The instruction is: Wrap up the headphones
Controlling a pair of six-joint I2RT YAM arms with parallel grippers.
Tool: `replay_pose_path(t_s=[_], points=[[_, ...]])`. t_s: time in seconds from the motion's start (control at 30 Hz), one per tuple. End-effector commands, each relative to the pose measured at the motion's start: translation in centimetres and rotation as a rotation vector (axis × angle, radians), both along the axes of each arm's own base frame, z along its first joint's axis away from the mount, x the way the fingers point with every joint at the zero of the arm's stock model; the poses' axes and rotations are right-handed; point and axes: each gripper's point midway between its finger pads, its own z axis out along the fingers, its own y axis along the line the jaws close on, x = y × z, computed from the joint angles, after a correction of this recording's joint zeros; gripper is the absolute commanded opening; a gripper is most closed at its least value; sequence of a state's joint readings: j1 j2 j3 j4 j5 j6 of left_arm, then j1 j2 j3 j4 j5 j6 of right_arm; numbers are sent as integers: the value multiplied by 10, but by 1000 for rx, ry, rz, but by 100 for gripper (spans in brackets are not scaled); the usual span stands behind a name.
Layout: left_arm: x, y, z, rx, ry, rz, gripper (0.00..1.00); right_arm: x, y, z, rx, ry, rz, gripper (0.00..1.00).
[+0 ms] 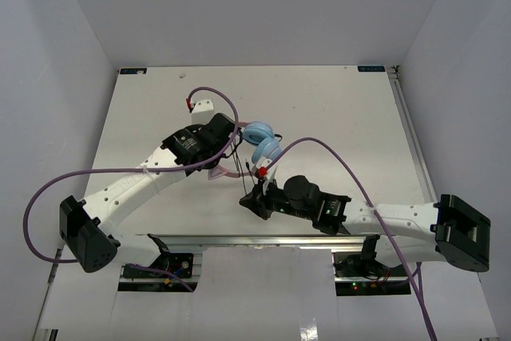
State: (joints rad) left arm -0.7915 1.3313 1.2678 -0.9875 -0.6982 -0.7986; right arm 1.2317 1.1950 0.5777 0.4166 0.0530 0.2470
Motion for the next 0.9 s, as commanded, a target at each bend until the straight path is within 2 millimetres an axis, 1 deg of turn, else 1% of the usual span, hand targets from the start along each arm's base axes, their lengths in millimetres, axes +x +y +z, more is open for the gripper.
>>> replay_pose_path(t_s=[0.0,0.07,0.17,0.37,0.57,0.7,0.87], points=[[19,6,50,-156,-199,116,0,-12,4,-7,-21,3,38,13],[18,8,52,-158,-208,123,0,-11,3,-9,-25,3,29,10],[17,12,55,-171,-224,140,0,-11,3,-10,-25,4,25,9],[14,14,61,-202,-243,150,0,-6,2,-15,-30,6,-11,9],[12,15,62,-229,-256,157,0,-6,4,-14,-18,11,-14,8],[12,23,64,-211,-278,187,0,-8,6,-13,-10,20,-4,8],[13,31,63,-177,-289,228,0,-10,8,-17,-21,37,-2,8]])
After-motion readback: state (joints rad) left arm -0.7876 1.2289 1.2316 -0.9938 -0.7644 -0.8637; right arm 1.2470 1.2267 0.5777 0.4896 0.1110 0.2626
